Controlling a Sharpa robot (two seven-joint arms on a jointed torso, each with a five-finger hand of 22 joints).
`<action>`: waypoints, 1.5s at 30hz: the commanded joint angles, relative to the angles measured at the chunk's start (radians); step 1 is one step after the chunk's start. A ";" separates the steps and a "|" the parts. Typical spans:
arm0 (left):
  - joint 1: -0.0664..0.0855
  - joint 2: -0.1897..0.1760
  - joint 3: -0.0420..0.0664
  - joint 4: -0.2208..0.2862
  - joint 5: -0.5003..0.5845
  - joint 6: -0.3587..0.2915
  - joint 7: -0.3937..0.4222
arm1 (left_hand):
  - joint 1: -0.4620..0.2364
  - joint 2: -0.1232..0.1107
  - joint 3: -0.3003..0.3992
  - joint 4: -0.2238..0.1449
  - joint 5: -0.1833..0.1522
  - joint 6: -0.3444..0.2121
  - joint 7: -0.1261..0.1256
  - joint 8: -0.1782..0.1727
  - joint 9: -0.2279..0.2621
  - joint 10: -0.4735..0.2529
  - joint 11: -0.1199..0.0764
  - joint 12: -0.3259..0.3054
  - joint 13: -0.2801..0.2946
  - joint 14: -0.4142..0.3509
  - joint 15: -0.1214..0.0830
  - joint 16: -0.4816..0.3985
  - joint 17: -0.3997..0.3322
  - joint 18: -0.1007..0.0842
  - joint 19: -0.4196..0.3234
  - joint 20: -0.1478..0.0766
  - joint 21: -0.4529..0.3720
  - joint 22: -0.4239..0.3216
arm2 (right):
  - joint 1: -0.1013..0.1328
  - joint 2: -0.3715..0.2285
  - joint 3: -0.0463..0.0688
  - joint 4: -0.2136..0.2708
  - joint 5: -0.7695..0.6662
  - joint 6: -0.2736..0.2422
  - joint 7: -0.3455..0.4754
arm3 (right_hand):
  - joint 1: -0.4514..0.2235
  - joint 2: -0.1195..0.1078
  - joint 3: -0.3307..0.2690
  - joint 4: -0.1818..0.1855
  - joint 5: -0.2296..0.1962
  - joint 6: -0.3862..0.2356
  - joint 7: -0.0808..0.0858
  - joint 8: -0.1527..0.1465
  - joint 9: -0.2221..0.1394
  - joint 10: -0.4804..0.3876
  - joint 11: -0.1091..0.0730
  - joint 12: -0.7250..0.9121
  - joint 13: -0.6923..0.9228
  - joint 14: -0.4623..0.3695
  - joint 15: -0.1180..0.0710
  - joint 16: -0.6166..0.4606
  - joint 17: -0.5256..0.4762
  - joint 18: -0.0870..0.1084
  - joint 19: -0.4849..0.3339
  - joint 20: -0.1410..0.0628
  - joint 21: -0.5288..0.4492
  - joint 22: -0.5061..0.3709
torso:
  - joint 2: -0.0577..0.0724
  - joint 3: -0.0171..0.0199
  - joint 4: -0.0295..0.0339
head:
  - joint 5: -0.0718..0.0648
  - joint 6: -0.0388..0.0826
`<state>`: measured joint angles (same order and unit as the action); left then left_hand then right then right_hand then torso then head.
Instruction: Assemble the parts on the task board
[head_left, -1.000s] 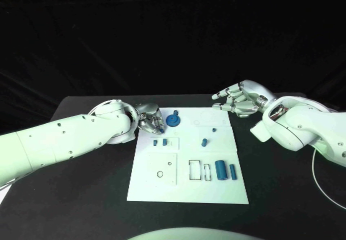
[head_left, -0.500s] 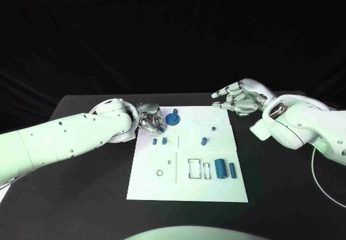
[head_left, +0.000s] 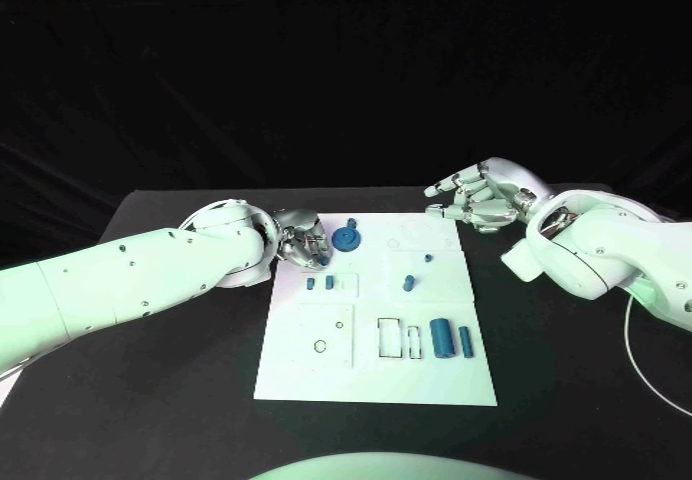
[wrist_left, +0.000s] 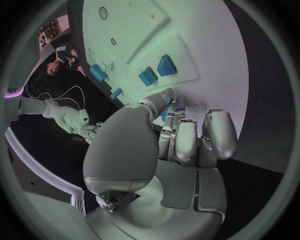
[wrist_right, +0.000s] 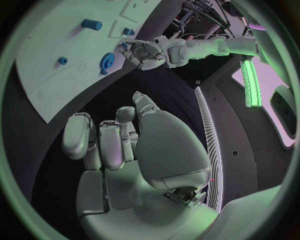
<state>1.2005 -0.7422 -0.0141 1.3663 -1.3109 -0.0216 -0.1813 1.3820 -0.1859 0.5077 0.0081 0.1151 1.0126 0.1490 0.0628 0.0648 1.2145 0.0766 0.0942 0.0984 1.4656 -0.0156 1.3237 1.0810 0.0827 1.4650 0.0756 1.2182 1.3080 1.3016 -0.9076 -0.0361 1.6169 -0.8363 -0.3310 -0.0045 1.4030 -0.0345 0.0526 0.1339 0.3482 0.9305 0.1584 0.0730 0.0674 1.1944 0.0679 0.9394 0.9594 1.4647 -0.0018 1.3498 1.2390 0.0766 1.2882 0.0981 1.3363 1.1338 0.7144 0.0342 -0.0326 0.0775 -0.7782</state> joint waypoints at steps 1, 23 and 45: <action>0.000 -0.001 0.001 0.001 -0.006 0.009 -0.008 | -0.004 -0.008 0.007 0.000 0.000 -0.031 0.003 -0.004 -0.003 -0.008 0.002 -0.010 -0.003 0.019 0.006 -0.005 -0.007 -0.008 0.018 0.009 -0.008 0.024 | 0.000 0.000 0.000 -0.003 -0.040 0.034 -0.019 | 0.003 0.004 0.008 -0.003 0.005 0.004 0.001 0.003 0.001 -0.052 -0.001 -0.067 -0.061 0.035 -0.007 -0.008 -0.005 0.022 -0.014 0.002 -0.008 -0.011 | -0.001 0.0000 0.0001 | 0.000 0.001; 0.001 -0.096 0.002 0.040 0.392 -0.166 0.098 | 0.030 0.008 0.044 -0.025 0.002 0.036 0.008 0.046 0.014 0.017 0.003 -0.001 0.002 -0.009 0.006 -0.048 -0.093 0.011 -0.014 0.013 -0.106 -0.034 | -0.020 0.017 0.000 -0.011 -0.715 0.175 -0.198 | 0.078 -0.058 0.192 -0.028 -0.089 0.122 -0.014 0.022 0.003 -0.144 0.010 -0.670 -0.640 0.019 -0.001 -0.129 -0.137 0.038 -0.050 0.003 -0.078 -0.097 | 0.000 0.0004 -0.0019 | -0.006 0.020; -0.026 -0.166 -0.012 0.216 1.489 -0.346 0.567 | -0.030 0.025 0.001 -0.005 0.021 0.050 0.020 0.058 0.005 -0.035 0.017 0.041 0.003 -0.179 0.023 -0.265 -0.447 0.080 -0.190 0.032 -0.508 -0.279 | -0.076 0.124 -0.018 -0.074 -0.979 0.273 -0.263 | 0.058 -0.109 0.277 -0.039 -0.165 0.132 -0.034 -0.004 0.000 -0.160 0.003 -0.773 -0.810 0.021 -0.026 -0.153 -0.160 0.042 -0.059 -0.021 -0.097 -0.116 | 0.002 0.0000 -0.0014 | -0.025 0.037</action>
<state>1.1753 -0.9069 -0.0262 1.5756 0.0536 -0.3472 0.3077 1.3613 -0.1622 0.5144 0.0040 0.1311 1.0632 0.1712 0.1179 0.0713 1.1845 0.0962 0.1318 0.1008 1.2937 0.0056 1.0619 0.6353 0.1479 1.2826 0.1073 0.7142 1.0303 1.2282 -0.7888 -0.0536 1.5467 -1.7553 -0.1033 -0.2466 1.4609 -0.1346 0.3233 0.0953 0.1889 1.0614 0.1313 0.0764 0.0683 1.0444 0.0703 0.1694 0.1503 1.4666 -0.0183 1.2024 1.0800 0.1079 1.2303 0.0822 1.2451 1.0179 0.7158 0.0339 -0.0339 0.0543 -0.7408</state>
